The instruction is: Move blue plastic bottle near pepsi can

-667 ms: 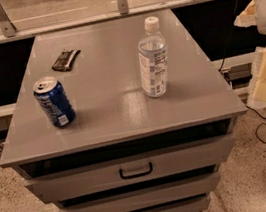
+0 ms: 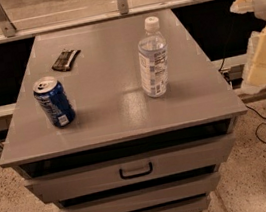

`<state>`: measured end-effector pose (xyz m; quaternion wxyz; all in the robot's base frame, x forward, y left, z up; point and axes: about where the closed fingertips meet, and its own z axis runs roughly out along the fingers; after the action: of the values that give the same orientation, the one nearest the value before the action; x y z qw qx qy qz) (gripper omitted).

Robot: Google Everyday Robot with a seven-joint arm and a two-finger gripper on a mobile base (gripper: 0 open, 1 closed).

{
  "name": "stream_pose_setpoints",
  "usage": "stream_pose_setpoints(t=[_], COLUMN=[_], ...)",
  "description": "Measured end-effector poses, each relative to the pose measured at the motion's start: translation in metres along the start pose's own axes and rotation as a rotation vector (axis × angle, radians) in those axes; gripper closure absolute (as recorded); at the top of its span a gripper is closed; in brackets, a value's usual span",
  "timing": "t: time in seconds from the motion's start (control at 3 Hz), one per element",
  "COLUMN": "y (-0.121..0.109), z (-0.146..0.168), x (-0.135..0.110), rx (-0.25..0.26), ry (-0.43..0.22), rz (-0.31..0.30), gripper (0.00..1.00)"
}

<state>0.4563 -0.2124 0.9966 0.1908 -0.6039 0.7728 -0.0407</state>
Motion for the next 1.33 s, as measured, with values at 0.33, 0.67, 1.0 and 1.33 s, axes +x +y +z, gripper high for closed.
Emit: stream_pose_setpoints(t=[0.33,0.67,1.0,1.33], y=[-0.027,-0.049,-0.061,-0.069], z=[0.003,0.018,0.038,0.052], x=[-0.024,-0.048,-0.071,-0.08], rx=[0.018,0.006,-0.017,-0.034], ry=[-0.081,-0.184,-0.259,-0.326], rz=[-0.034,-0.024,-0.017,0.023], gripper=[0.0,0.0,0.0,0.0])
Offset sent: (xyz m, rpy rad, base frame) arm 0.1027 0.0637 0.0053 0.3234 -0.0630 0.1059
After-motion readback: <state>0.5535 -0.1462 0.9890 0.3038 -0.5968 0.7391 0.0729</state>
